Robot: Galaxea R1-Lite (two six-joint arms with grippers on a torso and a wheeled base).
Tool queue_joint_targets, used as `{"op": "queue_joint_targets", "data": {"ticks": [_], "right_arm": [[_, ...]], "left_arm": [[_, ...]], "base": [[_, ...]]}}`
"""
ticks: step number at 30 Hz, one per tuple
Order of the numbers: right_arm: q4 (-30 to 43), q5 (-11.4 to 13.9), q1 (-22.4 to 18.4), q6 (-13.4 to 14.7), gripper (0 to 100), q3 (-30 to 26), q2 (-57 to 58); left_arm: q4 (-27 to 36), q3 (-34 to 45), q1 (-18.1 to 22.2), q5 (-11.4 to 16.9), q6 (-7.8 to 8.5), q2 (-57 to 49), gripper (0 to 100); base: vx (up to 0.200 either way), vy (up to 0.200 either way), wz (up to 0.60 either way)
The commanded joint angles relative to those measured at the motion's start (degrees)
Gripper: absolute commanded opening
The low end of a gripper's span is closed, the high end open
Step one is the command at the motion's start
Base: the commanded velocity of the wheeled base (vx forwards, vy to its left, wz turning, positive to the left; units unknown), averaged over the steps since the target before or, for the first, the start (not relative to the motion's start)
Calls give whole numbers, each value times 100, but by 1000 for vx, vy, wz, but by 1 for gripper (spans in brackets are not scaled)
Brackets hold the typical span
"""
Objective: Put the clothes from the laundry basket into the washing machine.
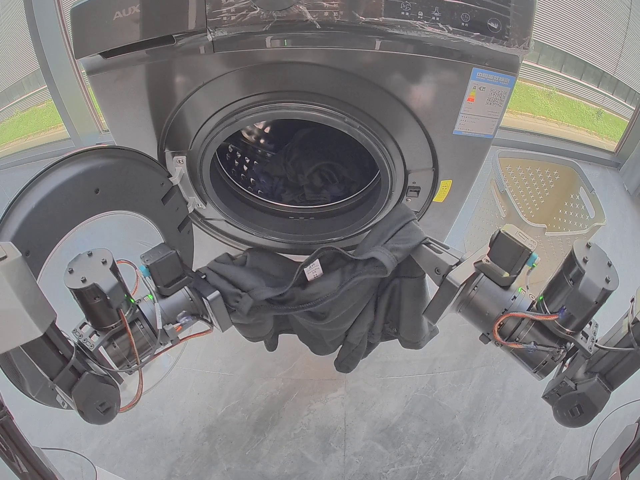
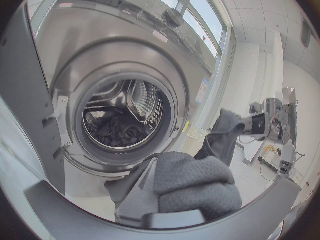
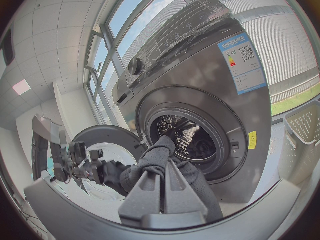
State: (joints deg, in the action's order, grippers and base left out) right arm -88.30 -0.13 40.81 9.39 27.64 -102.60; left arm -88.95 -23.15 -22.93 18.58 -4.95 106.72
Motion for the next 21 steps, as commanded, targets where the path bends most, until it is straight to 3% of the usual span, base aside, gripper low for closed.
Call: {"op": "queue_joint_targets", "data": {"ticks": [1,5,12,21], "right_arm": [[-21,-13,-197,-33,0,-74,-111],[-21,-22,-276,-33,0,-48,-76],[-21,-303,-285,-60,0,207,-68],[-21,-479,-285,-77,0,506,91]], "left_arm": [[-17,-102,201,-12,-76,-468,0],[-8,-216,439,5,-94,-599,0],[1,-225,509,5,-349,-1039,0],[1,-225,614,5,-366,-1065,0]], "base": [[0,0,0],[0,0,0],[0,0,0],[0,0,0]]}}
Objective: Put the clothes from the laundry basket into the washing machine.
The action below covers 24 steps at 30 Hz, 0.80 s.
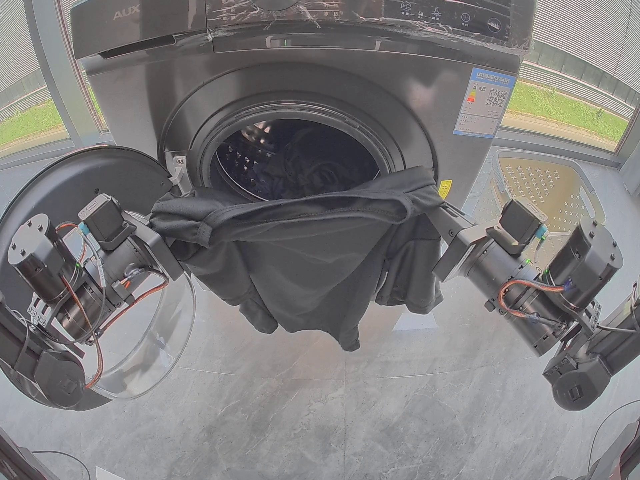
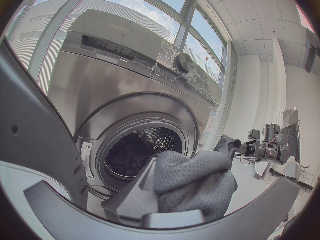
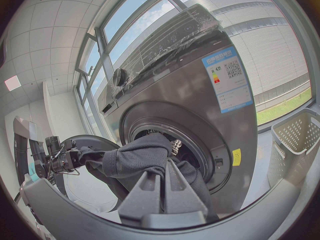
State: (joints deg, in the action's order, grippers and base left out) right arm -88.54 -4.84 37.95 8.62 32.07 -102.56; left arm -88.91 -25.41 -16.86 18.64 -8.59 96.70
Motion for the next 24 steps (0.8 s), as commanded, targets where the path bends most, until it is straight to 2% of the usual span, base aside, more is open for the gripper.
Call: {"op": "queue_joint_targets", "data": {"ticks": [1,24], "right_arm": [[3,-8,2,-1,0,62,105],[12,-26,-165,-71,0,159,307]], "left_arm": [[-4,-8,7,-1,-2,-72,0],[14,-298,148,-27,-11,-248,0]], "base": [[0,0,0],[0,0,0]]}}
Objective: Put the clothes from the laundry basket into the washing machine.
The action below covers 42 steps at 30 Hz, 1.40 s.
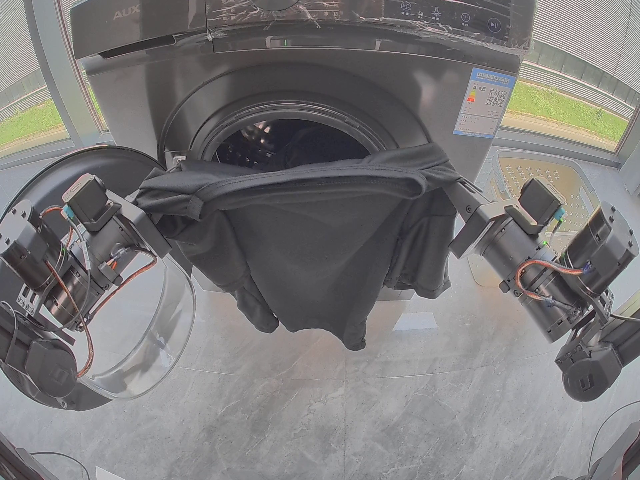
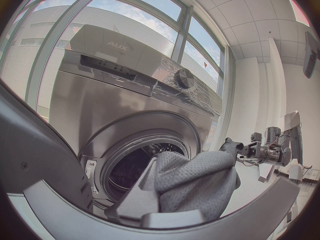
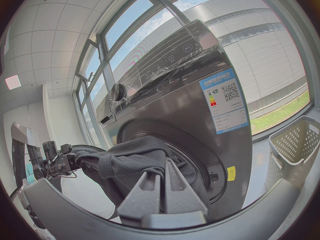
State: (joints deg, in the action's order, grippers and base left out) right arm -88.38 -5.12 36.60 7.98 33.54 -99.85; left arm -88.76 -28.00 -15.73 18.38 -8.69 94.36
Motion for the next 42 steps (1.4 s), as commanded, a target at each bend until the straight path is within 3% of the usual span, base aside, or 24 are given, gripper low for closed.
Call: {"op": "queue_joint_targets", "data": {"ticks": [1,20,27,29,39,40,42], "right_arm": [[-4,2,-30,-7,0,30,36],[5,-15,-21,-7,0,57,80],[32,-15,41,10,0,-93,-122],[128,-33,199,28,0,-110,-315],[102,-24,638,28,0,-269,-1282],[84,-24,700,28,100,-313,-1379],[128,-24,805,28,100,-524,-1502]], "left_arm": [[-1,-47,52,-1,-1,-22,0],[-1,-47,-62,-1,17,13,0],[8,-127,-423,-10,34,189,0],[25,-250,-713,-19,43,285,0],[34,-733,-1275,-19,61,813,0],[43,-812,-1310,-28,61,865,0],[52,-935,-1337,-28,61,927,0]], "base": [[0,0,0],[0,0,0],[0,0,0],[0,0,0],[0,0,0],[0,0,0],[0,0,0]]}}
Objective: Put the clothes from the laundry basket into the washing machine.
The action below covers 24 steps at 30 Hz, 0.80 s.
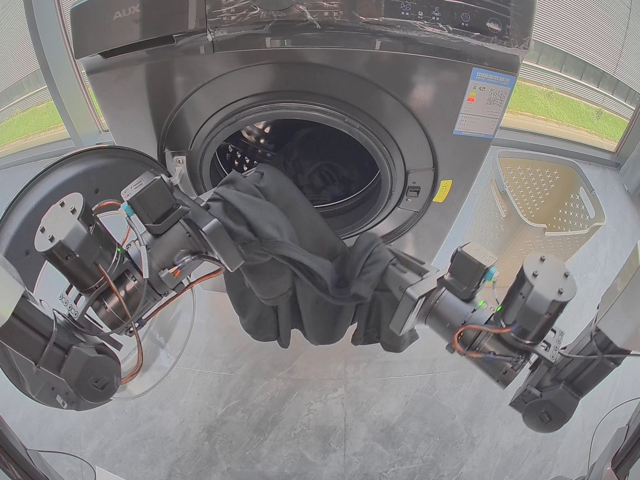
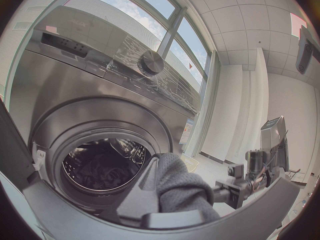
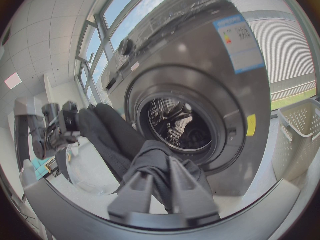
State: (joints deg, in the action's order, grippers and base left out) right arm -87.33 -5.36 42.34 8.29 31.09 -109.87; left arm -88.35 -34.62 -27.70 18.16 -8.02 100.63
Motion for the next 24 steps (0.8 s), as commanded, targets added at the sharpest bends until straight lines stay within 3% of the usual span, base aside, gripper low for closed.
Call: {"op": "queue_joint_targets", "data": {"ticks": [1,6,17,20,24], "right_arm": [[32,0,257,-12,100,-437,-544],[129,-44,293,15,100,-920,-1027],[138,-70,372,32,100,-1122,-1414],[85,-70,345,32,100,-1026,-1449],[85,-70,301,32,100,-349,-1432]], "left_arm": [[2,-291,-139,-6,-6,325,0],[-34,-264,-131,-85,-6,317,0],[-34,-370,-139,-182,-6,255,0],[-34,-361,-139,-182,-6,237,0],[-34,-317,-175,-173,-6,167,0]], "base": [[0,0,0],[0,0,0],[0,0,0],[0,0,0],[0,0,0]]}}
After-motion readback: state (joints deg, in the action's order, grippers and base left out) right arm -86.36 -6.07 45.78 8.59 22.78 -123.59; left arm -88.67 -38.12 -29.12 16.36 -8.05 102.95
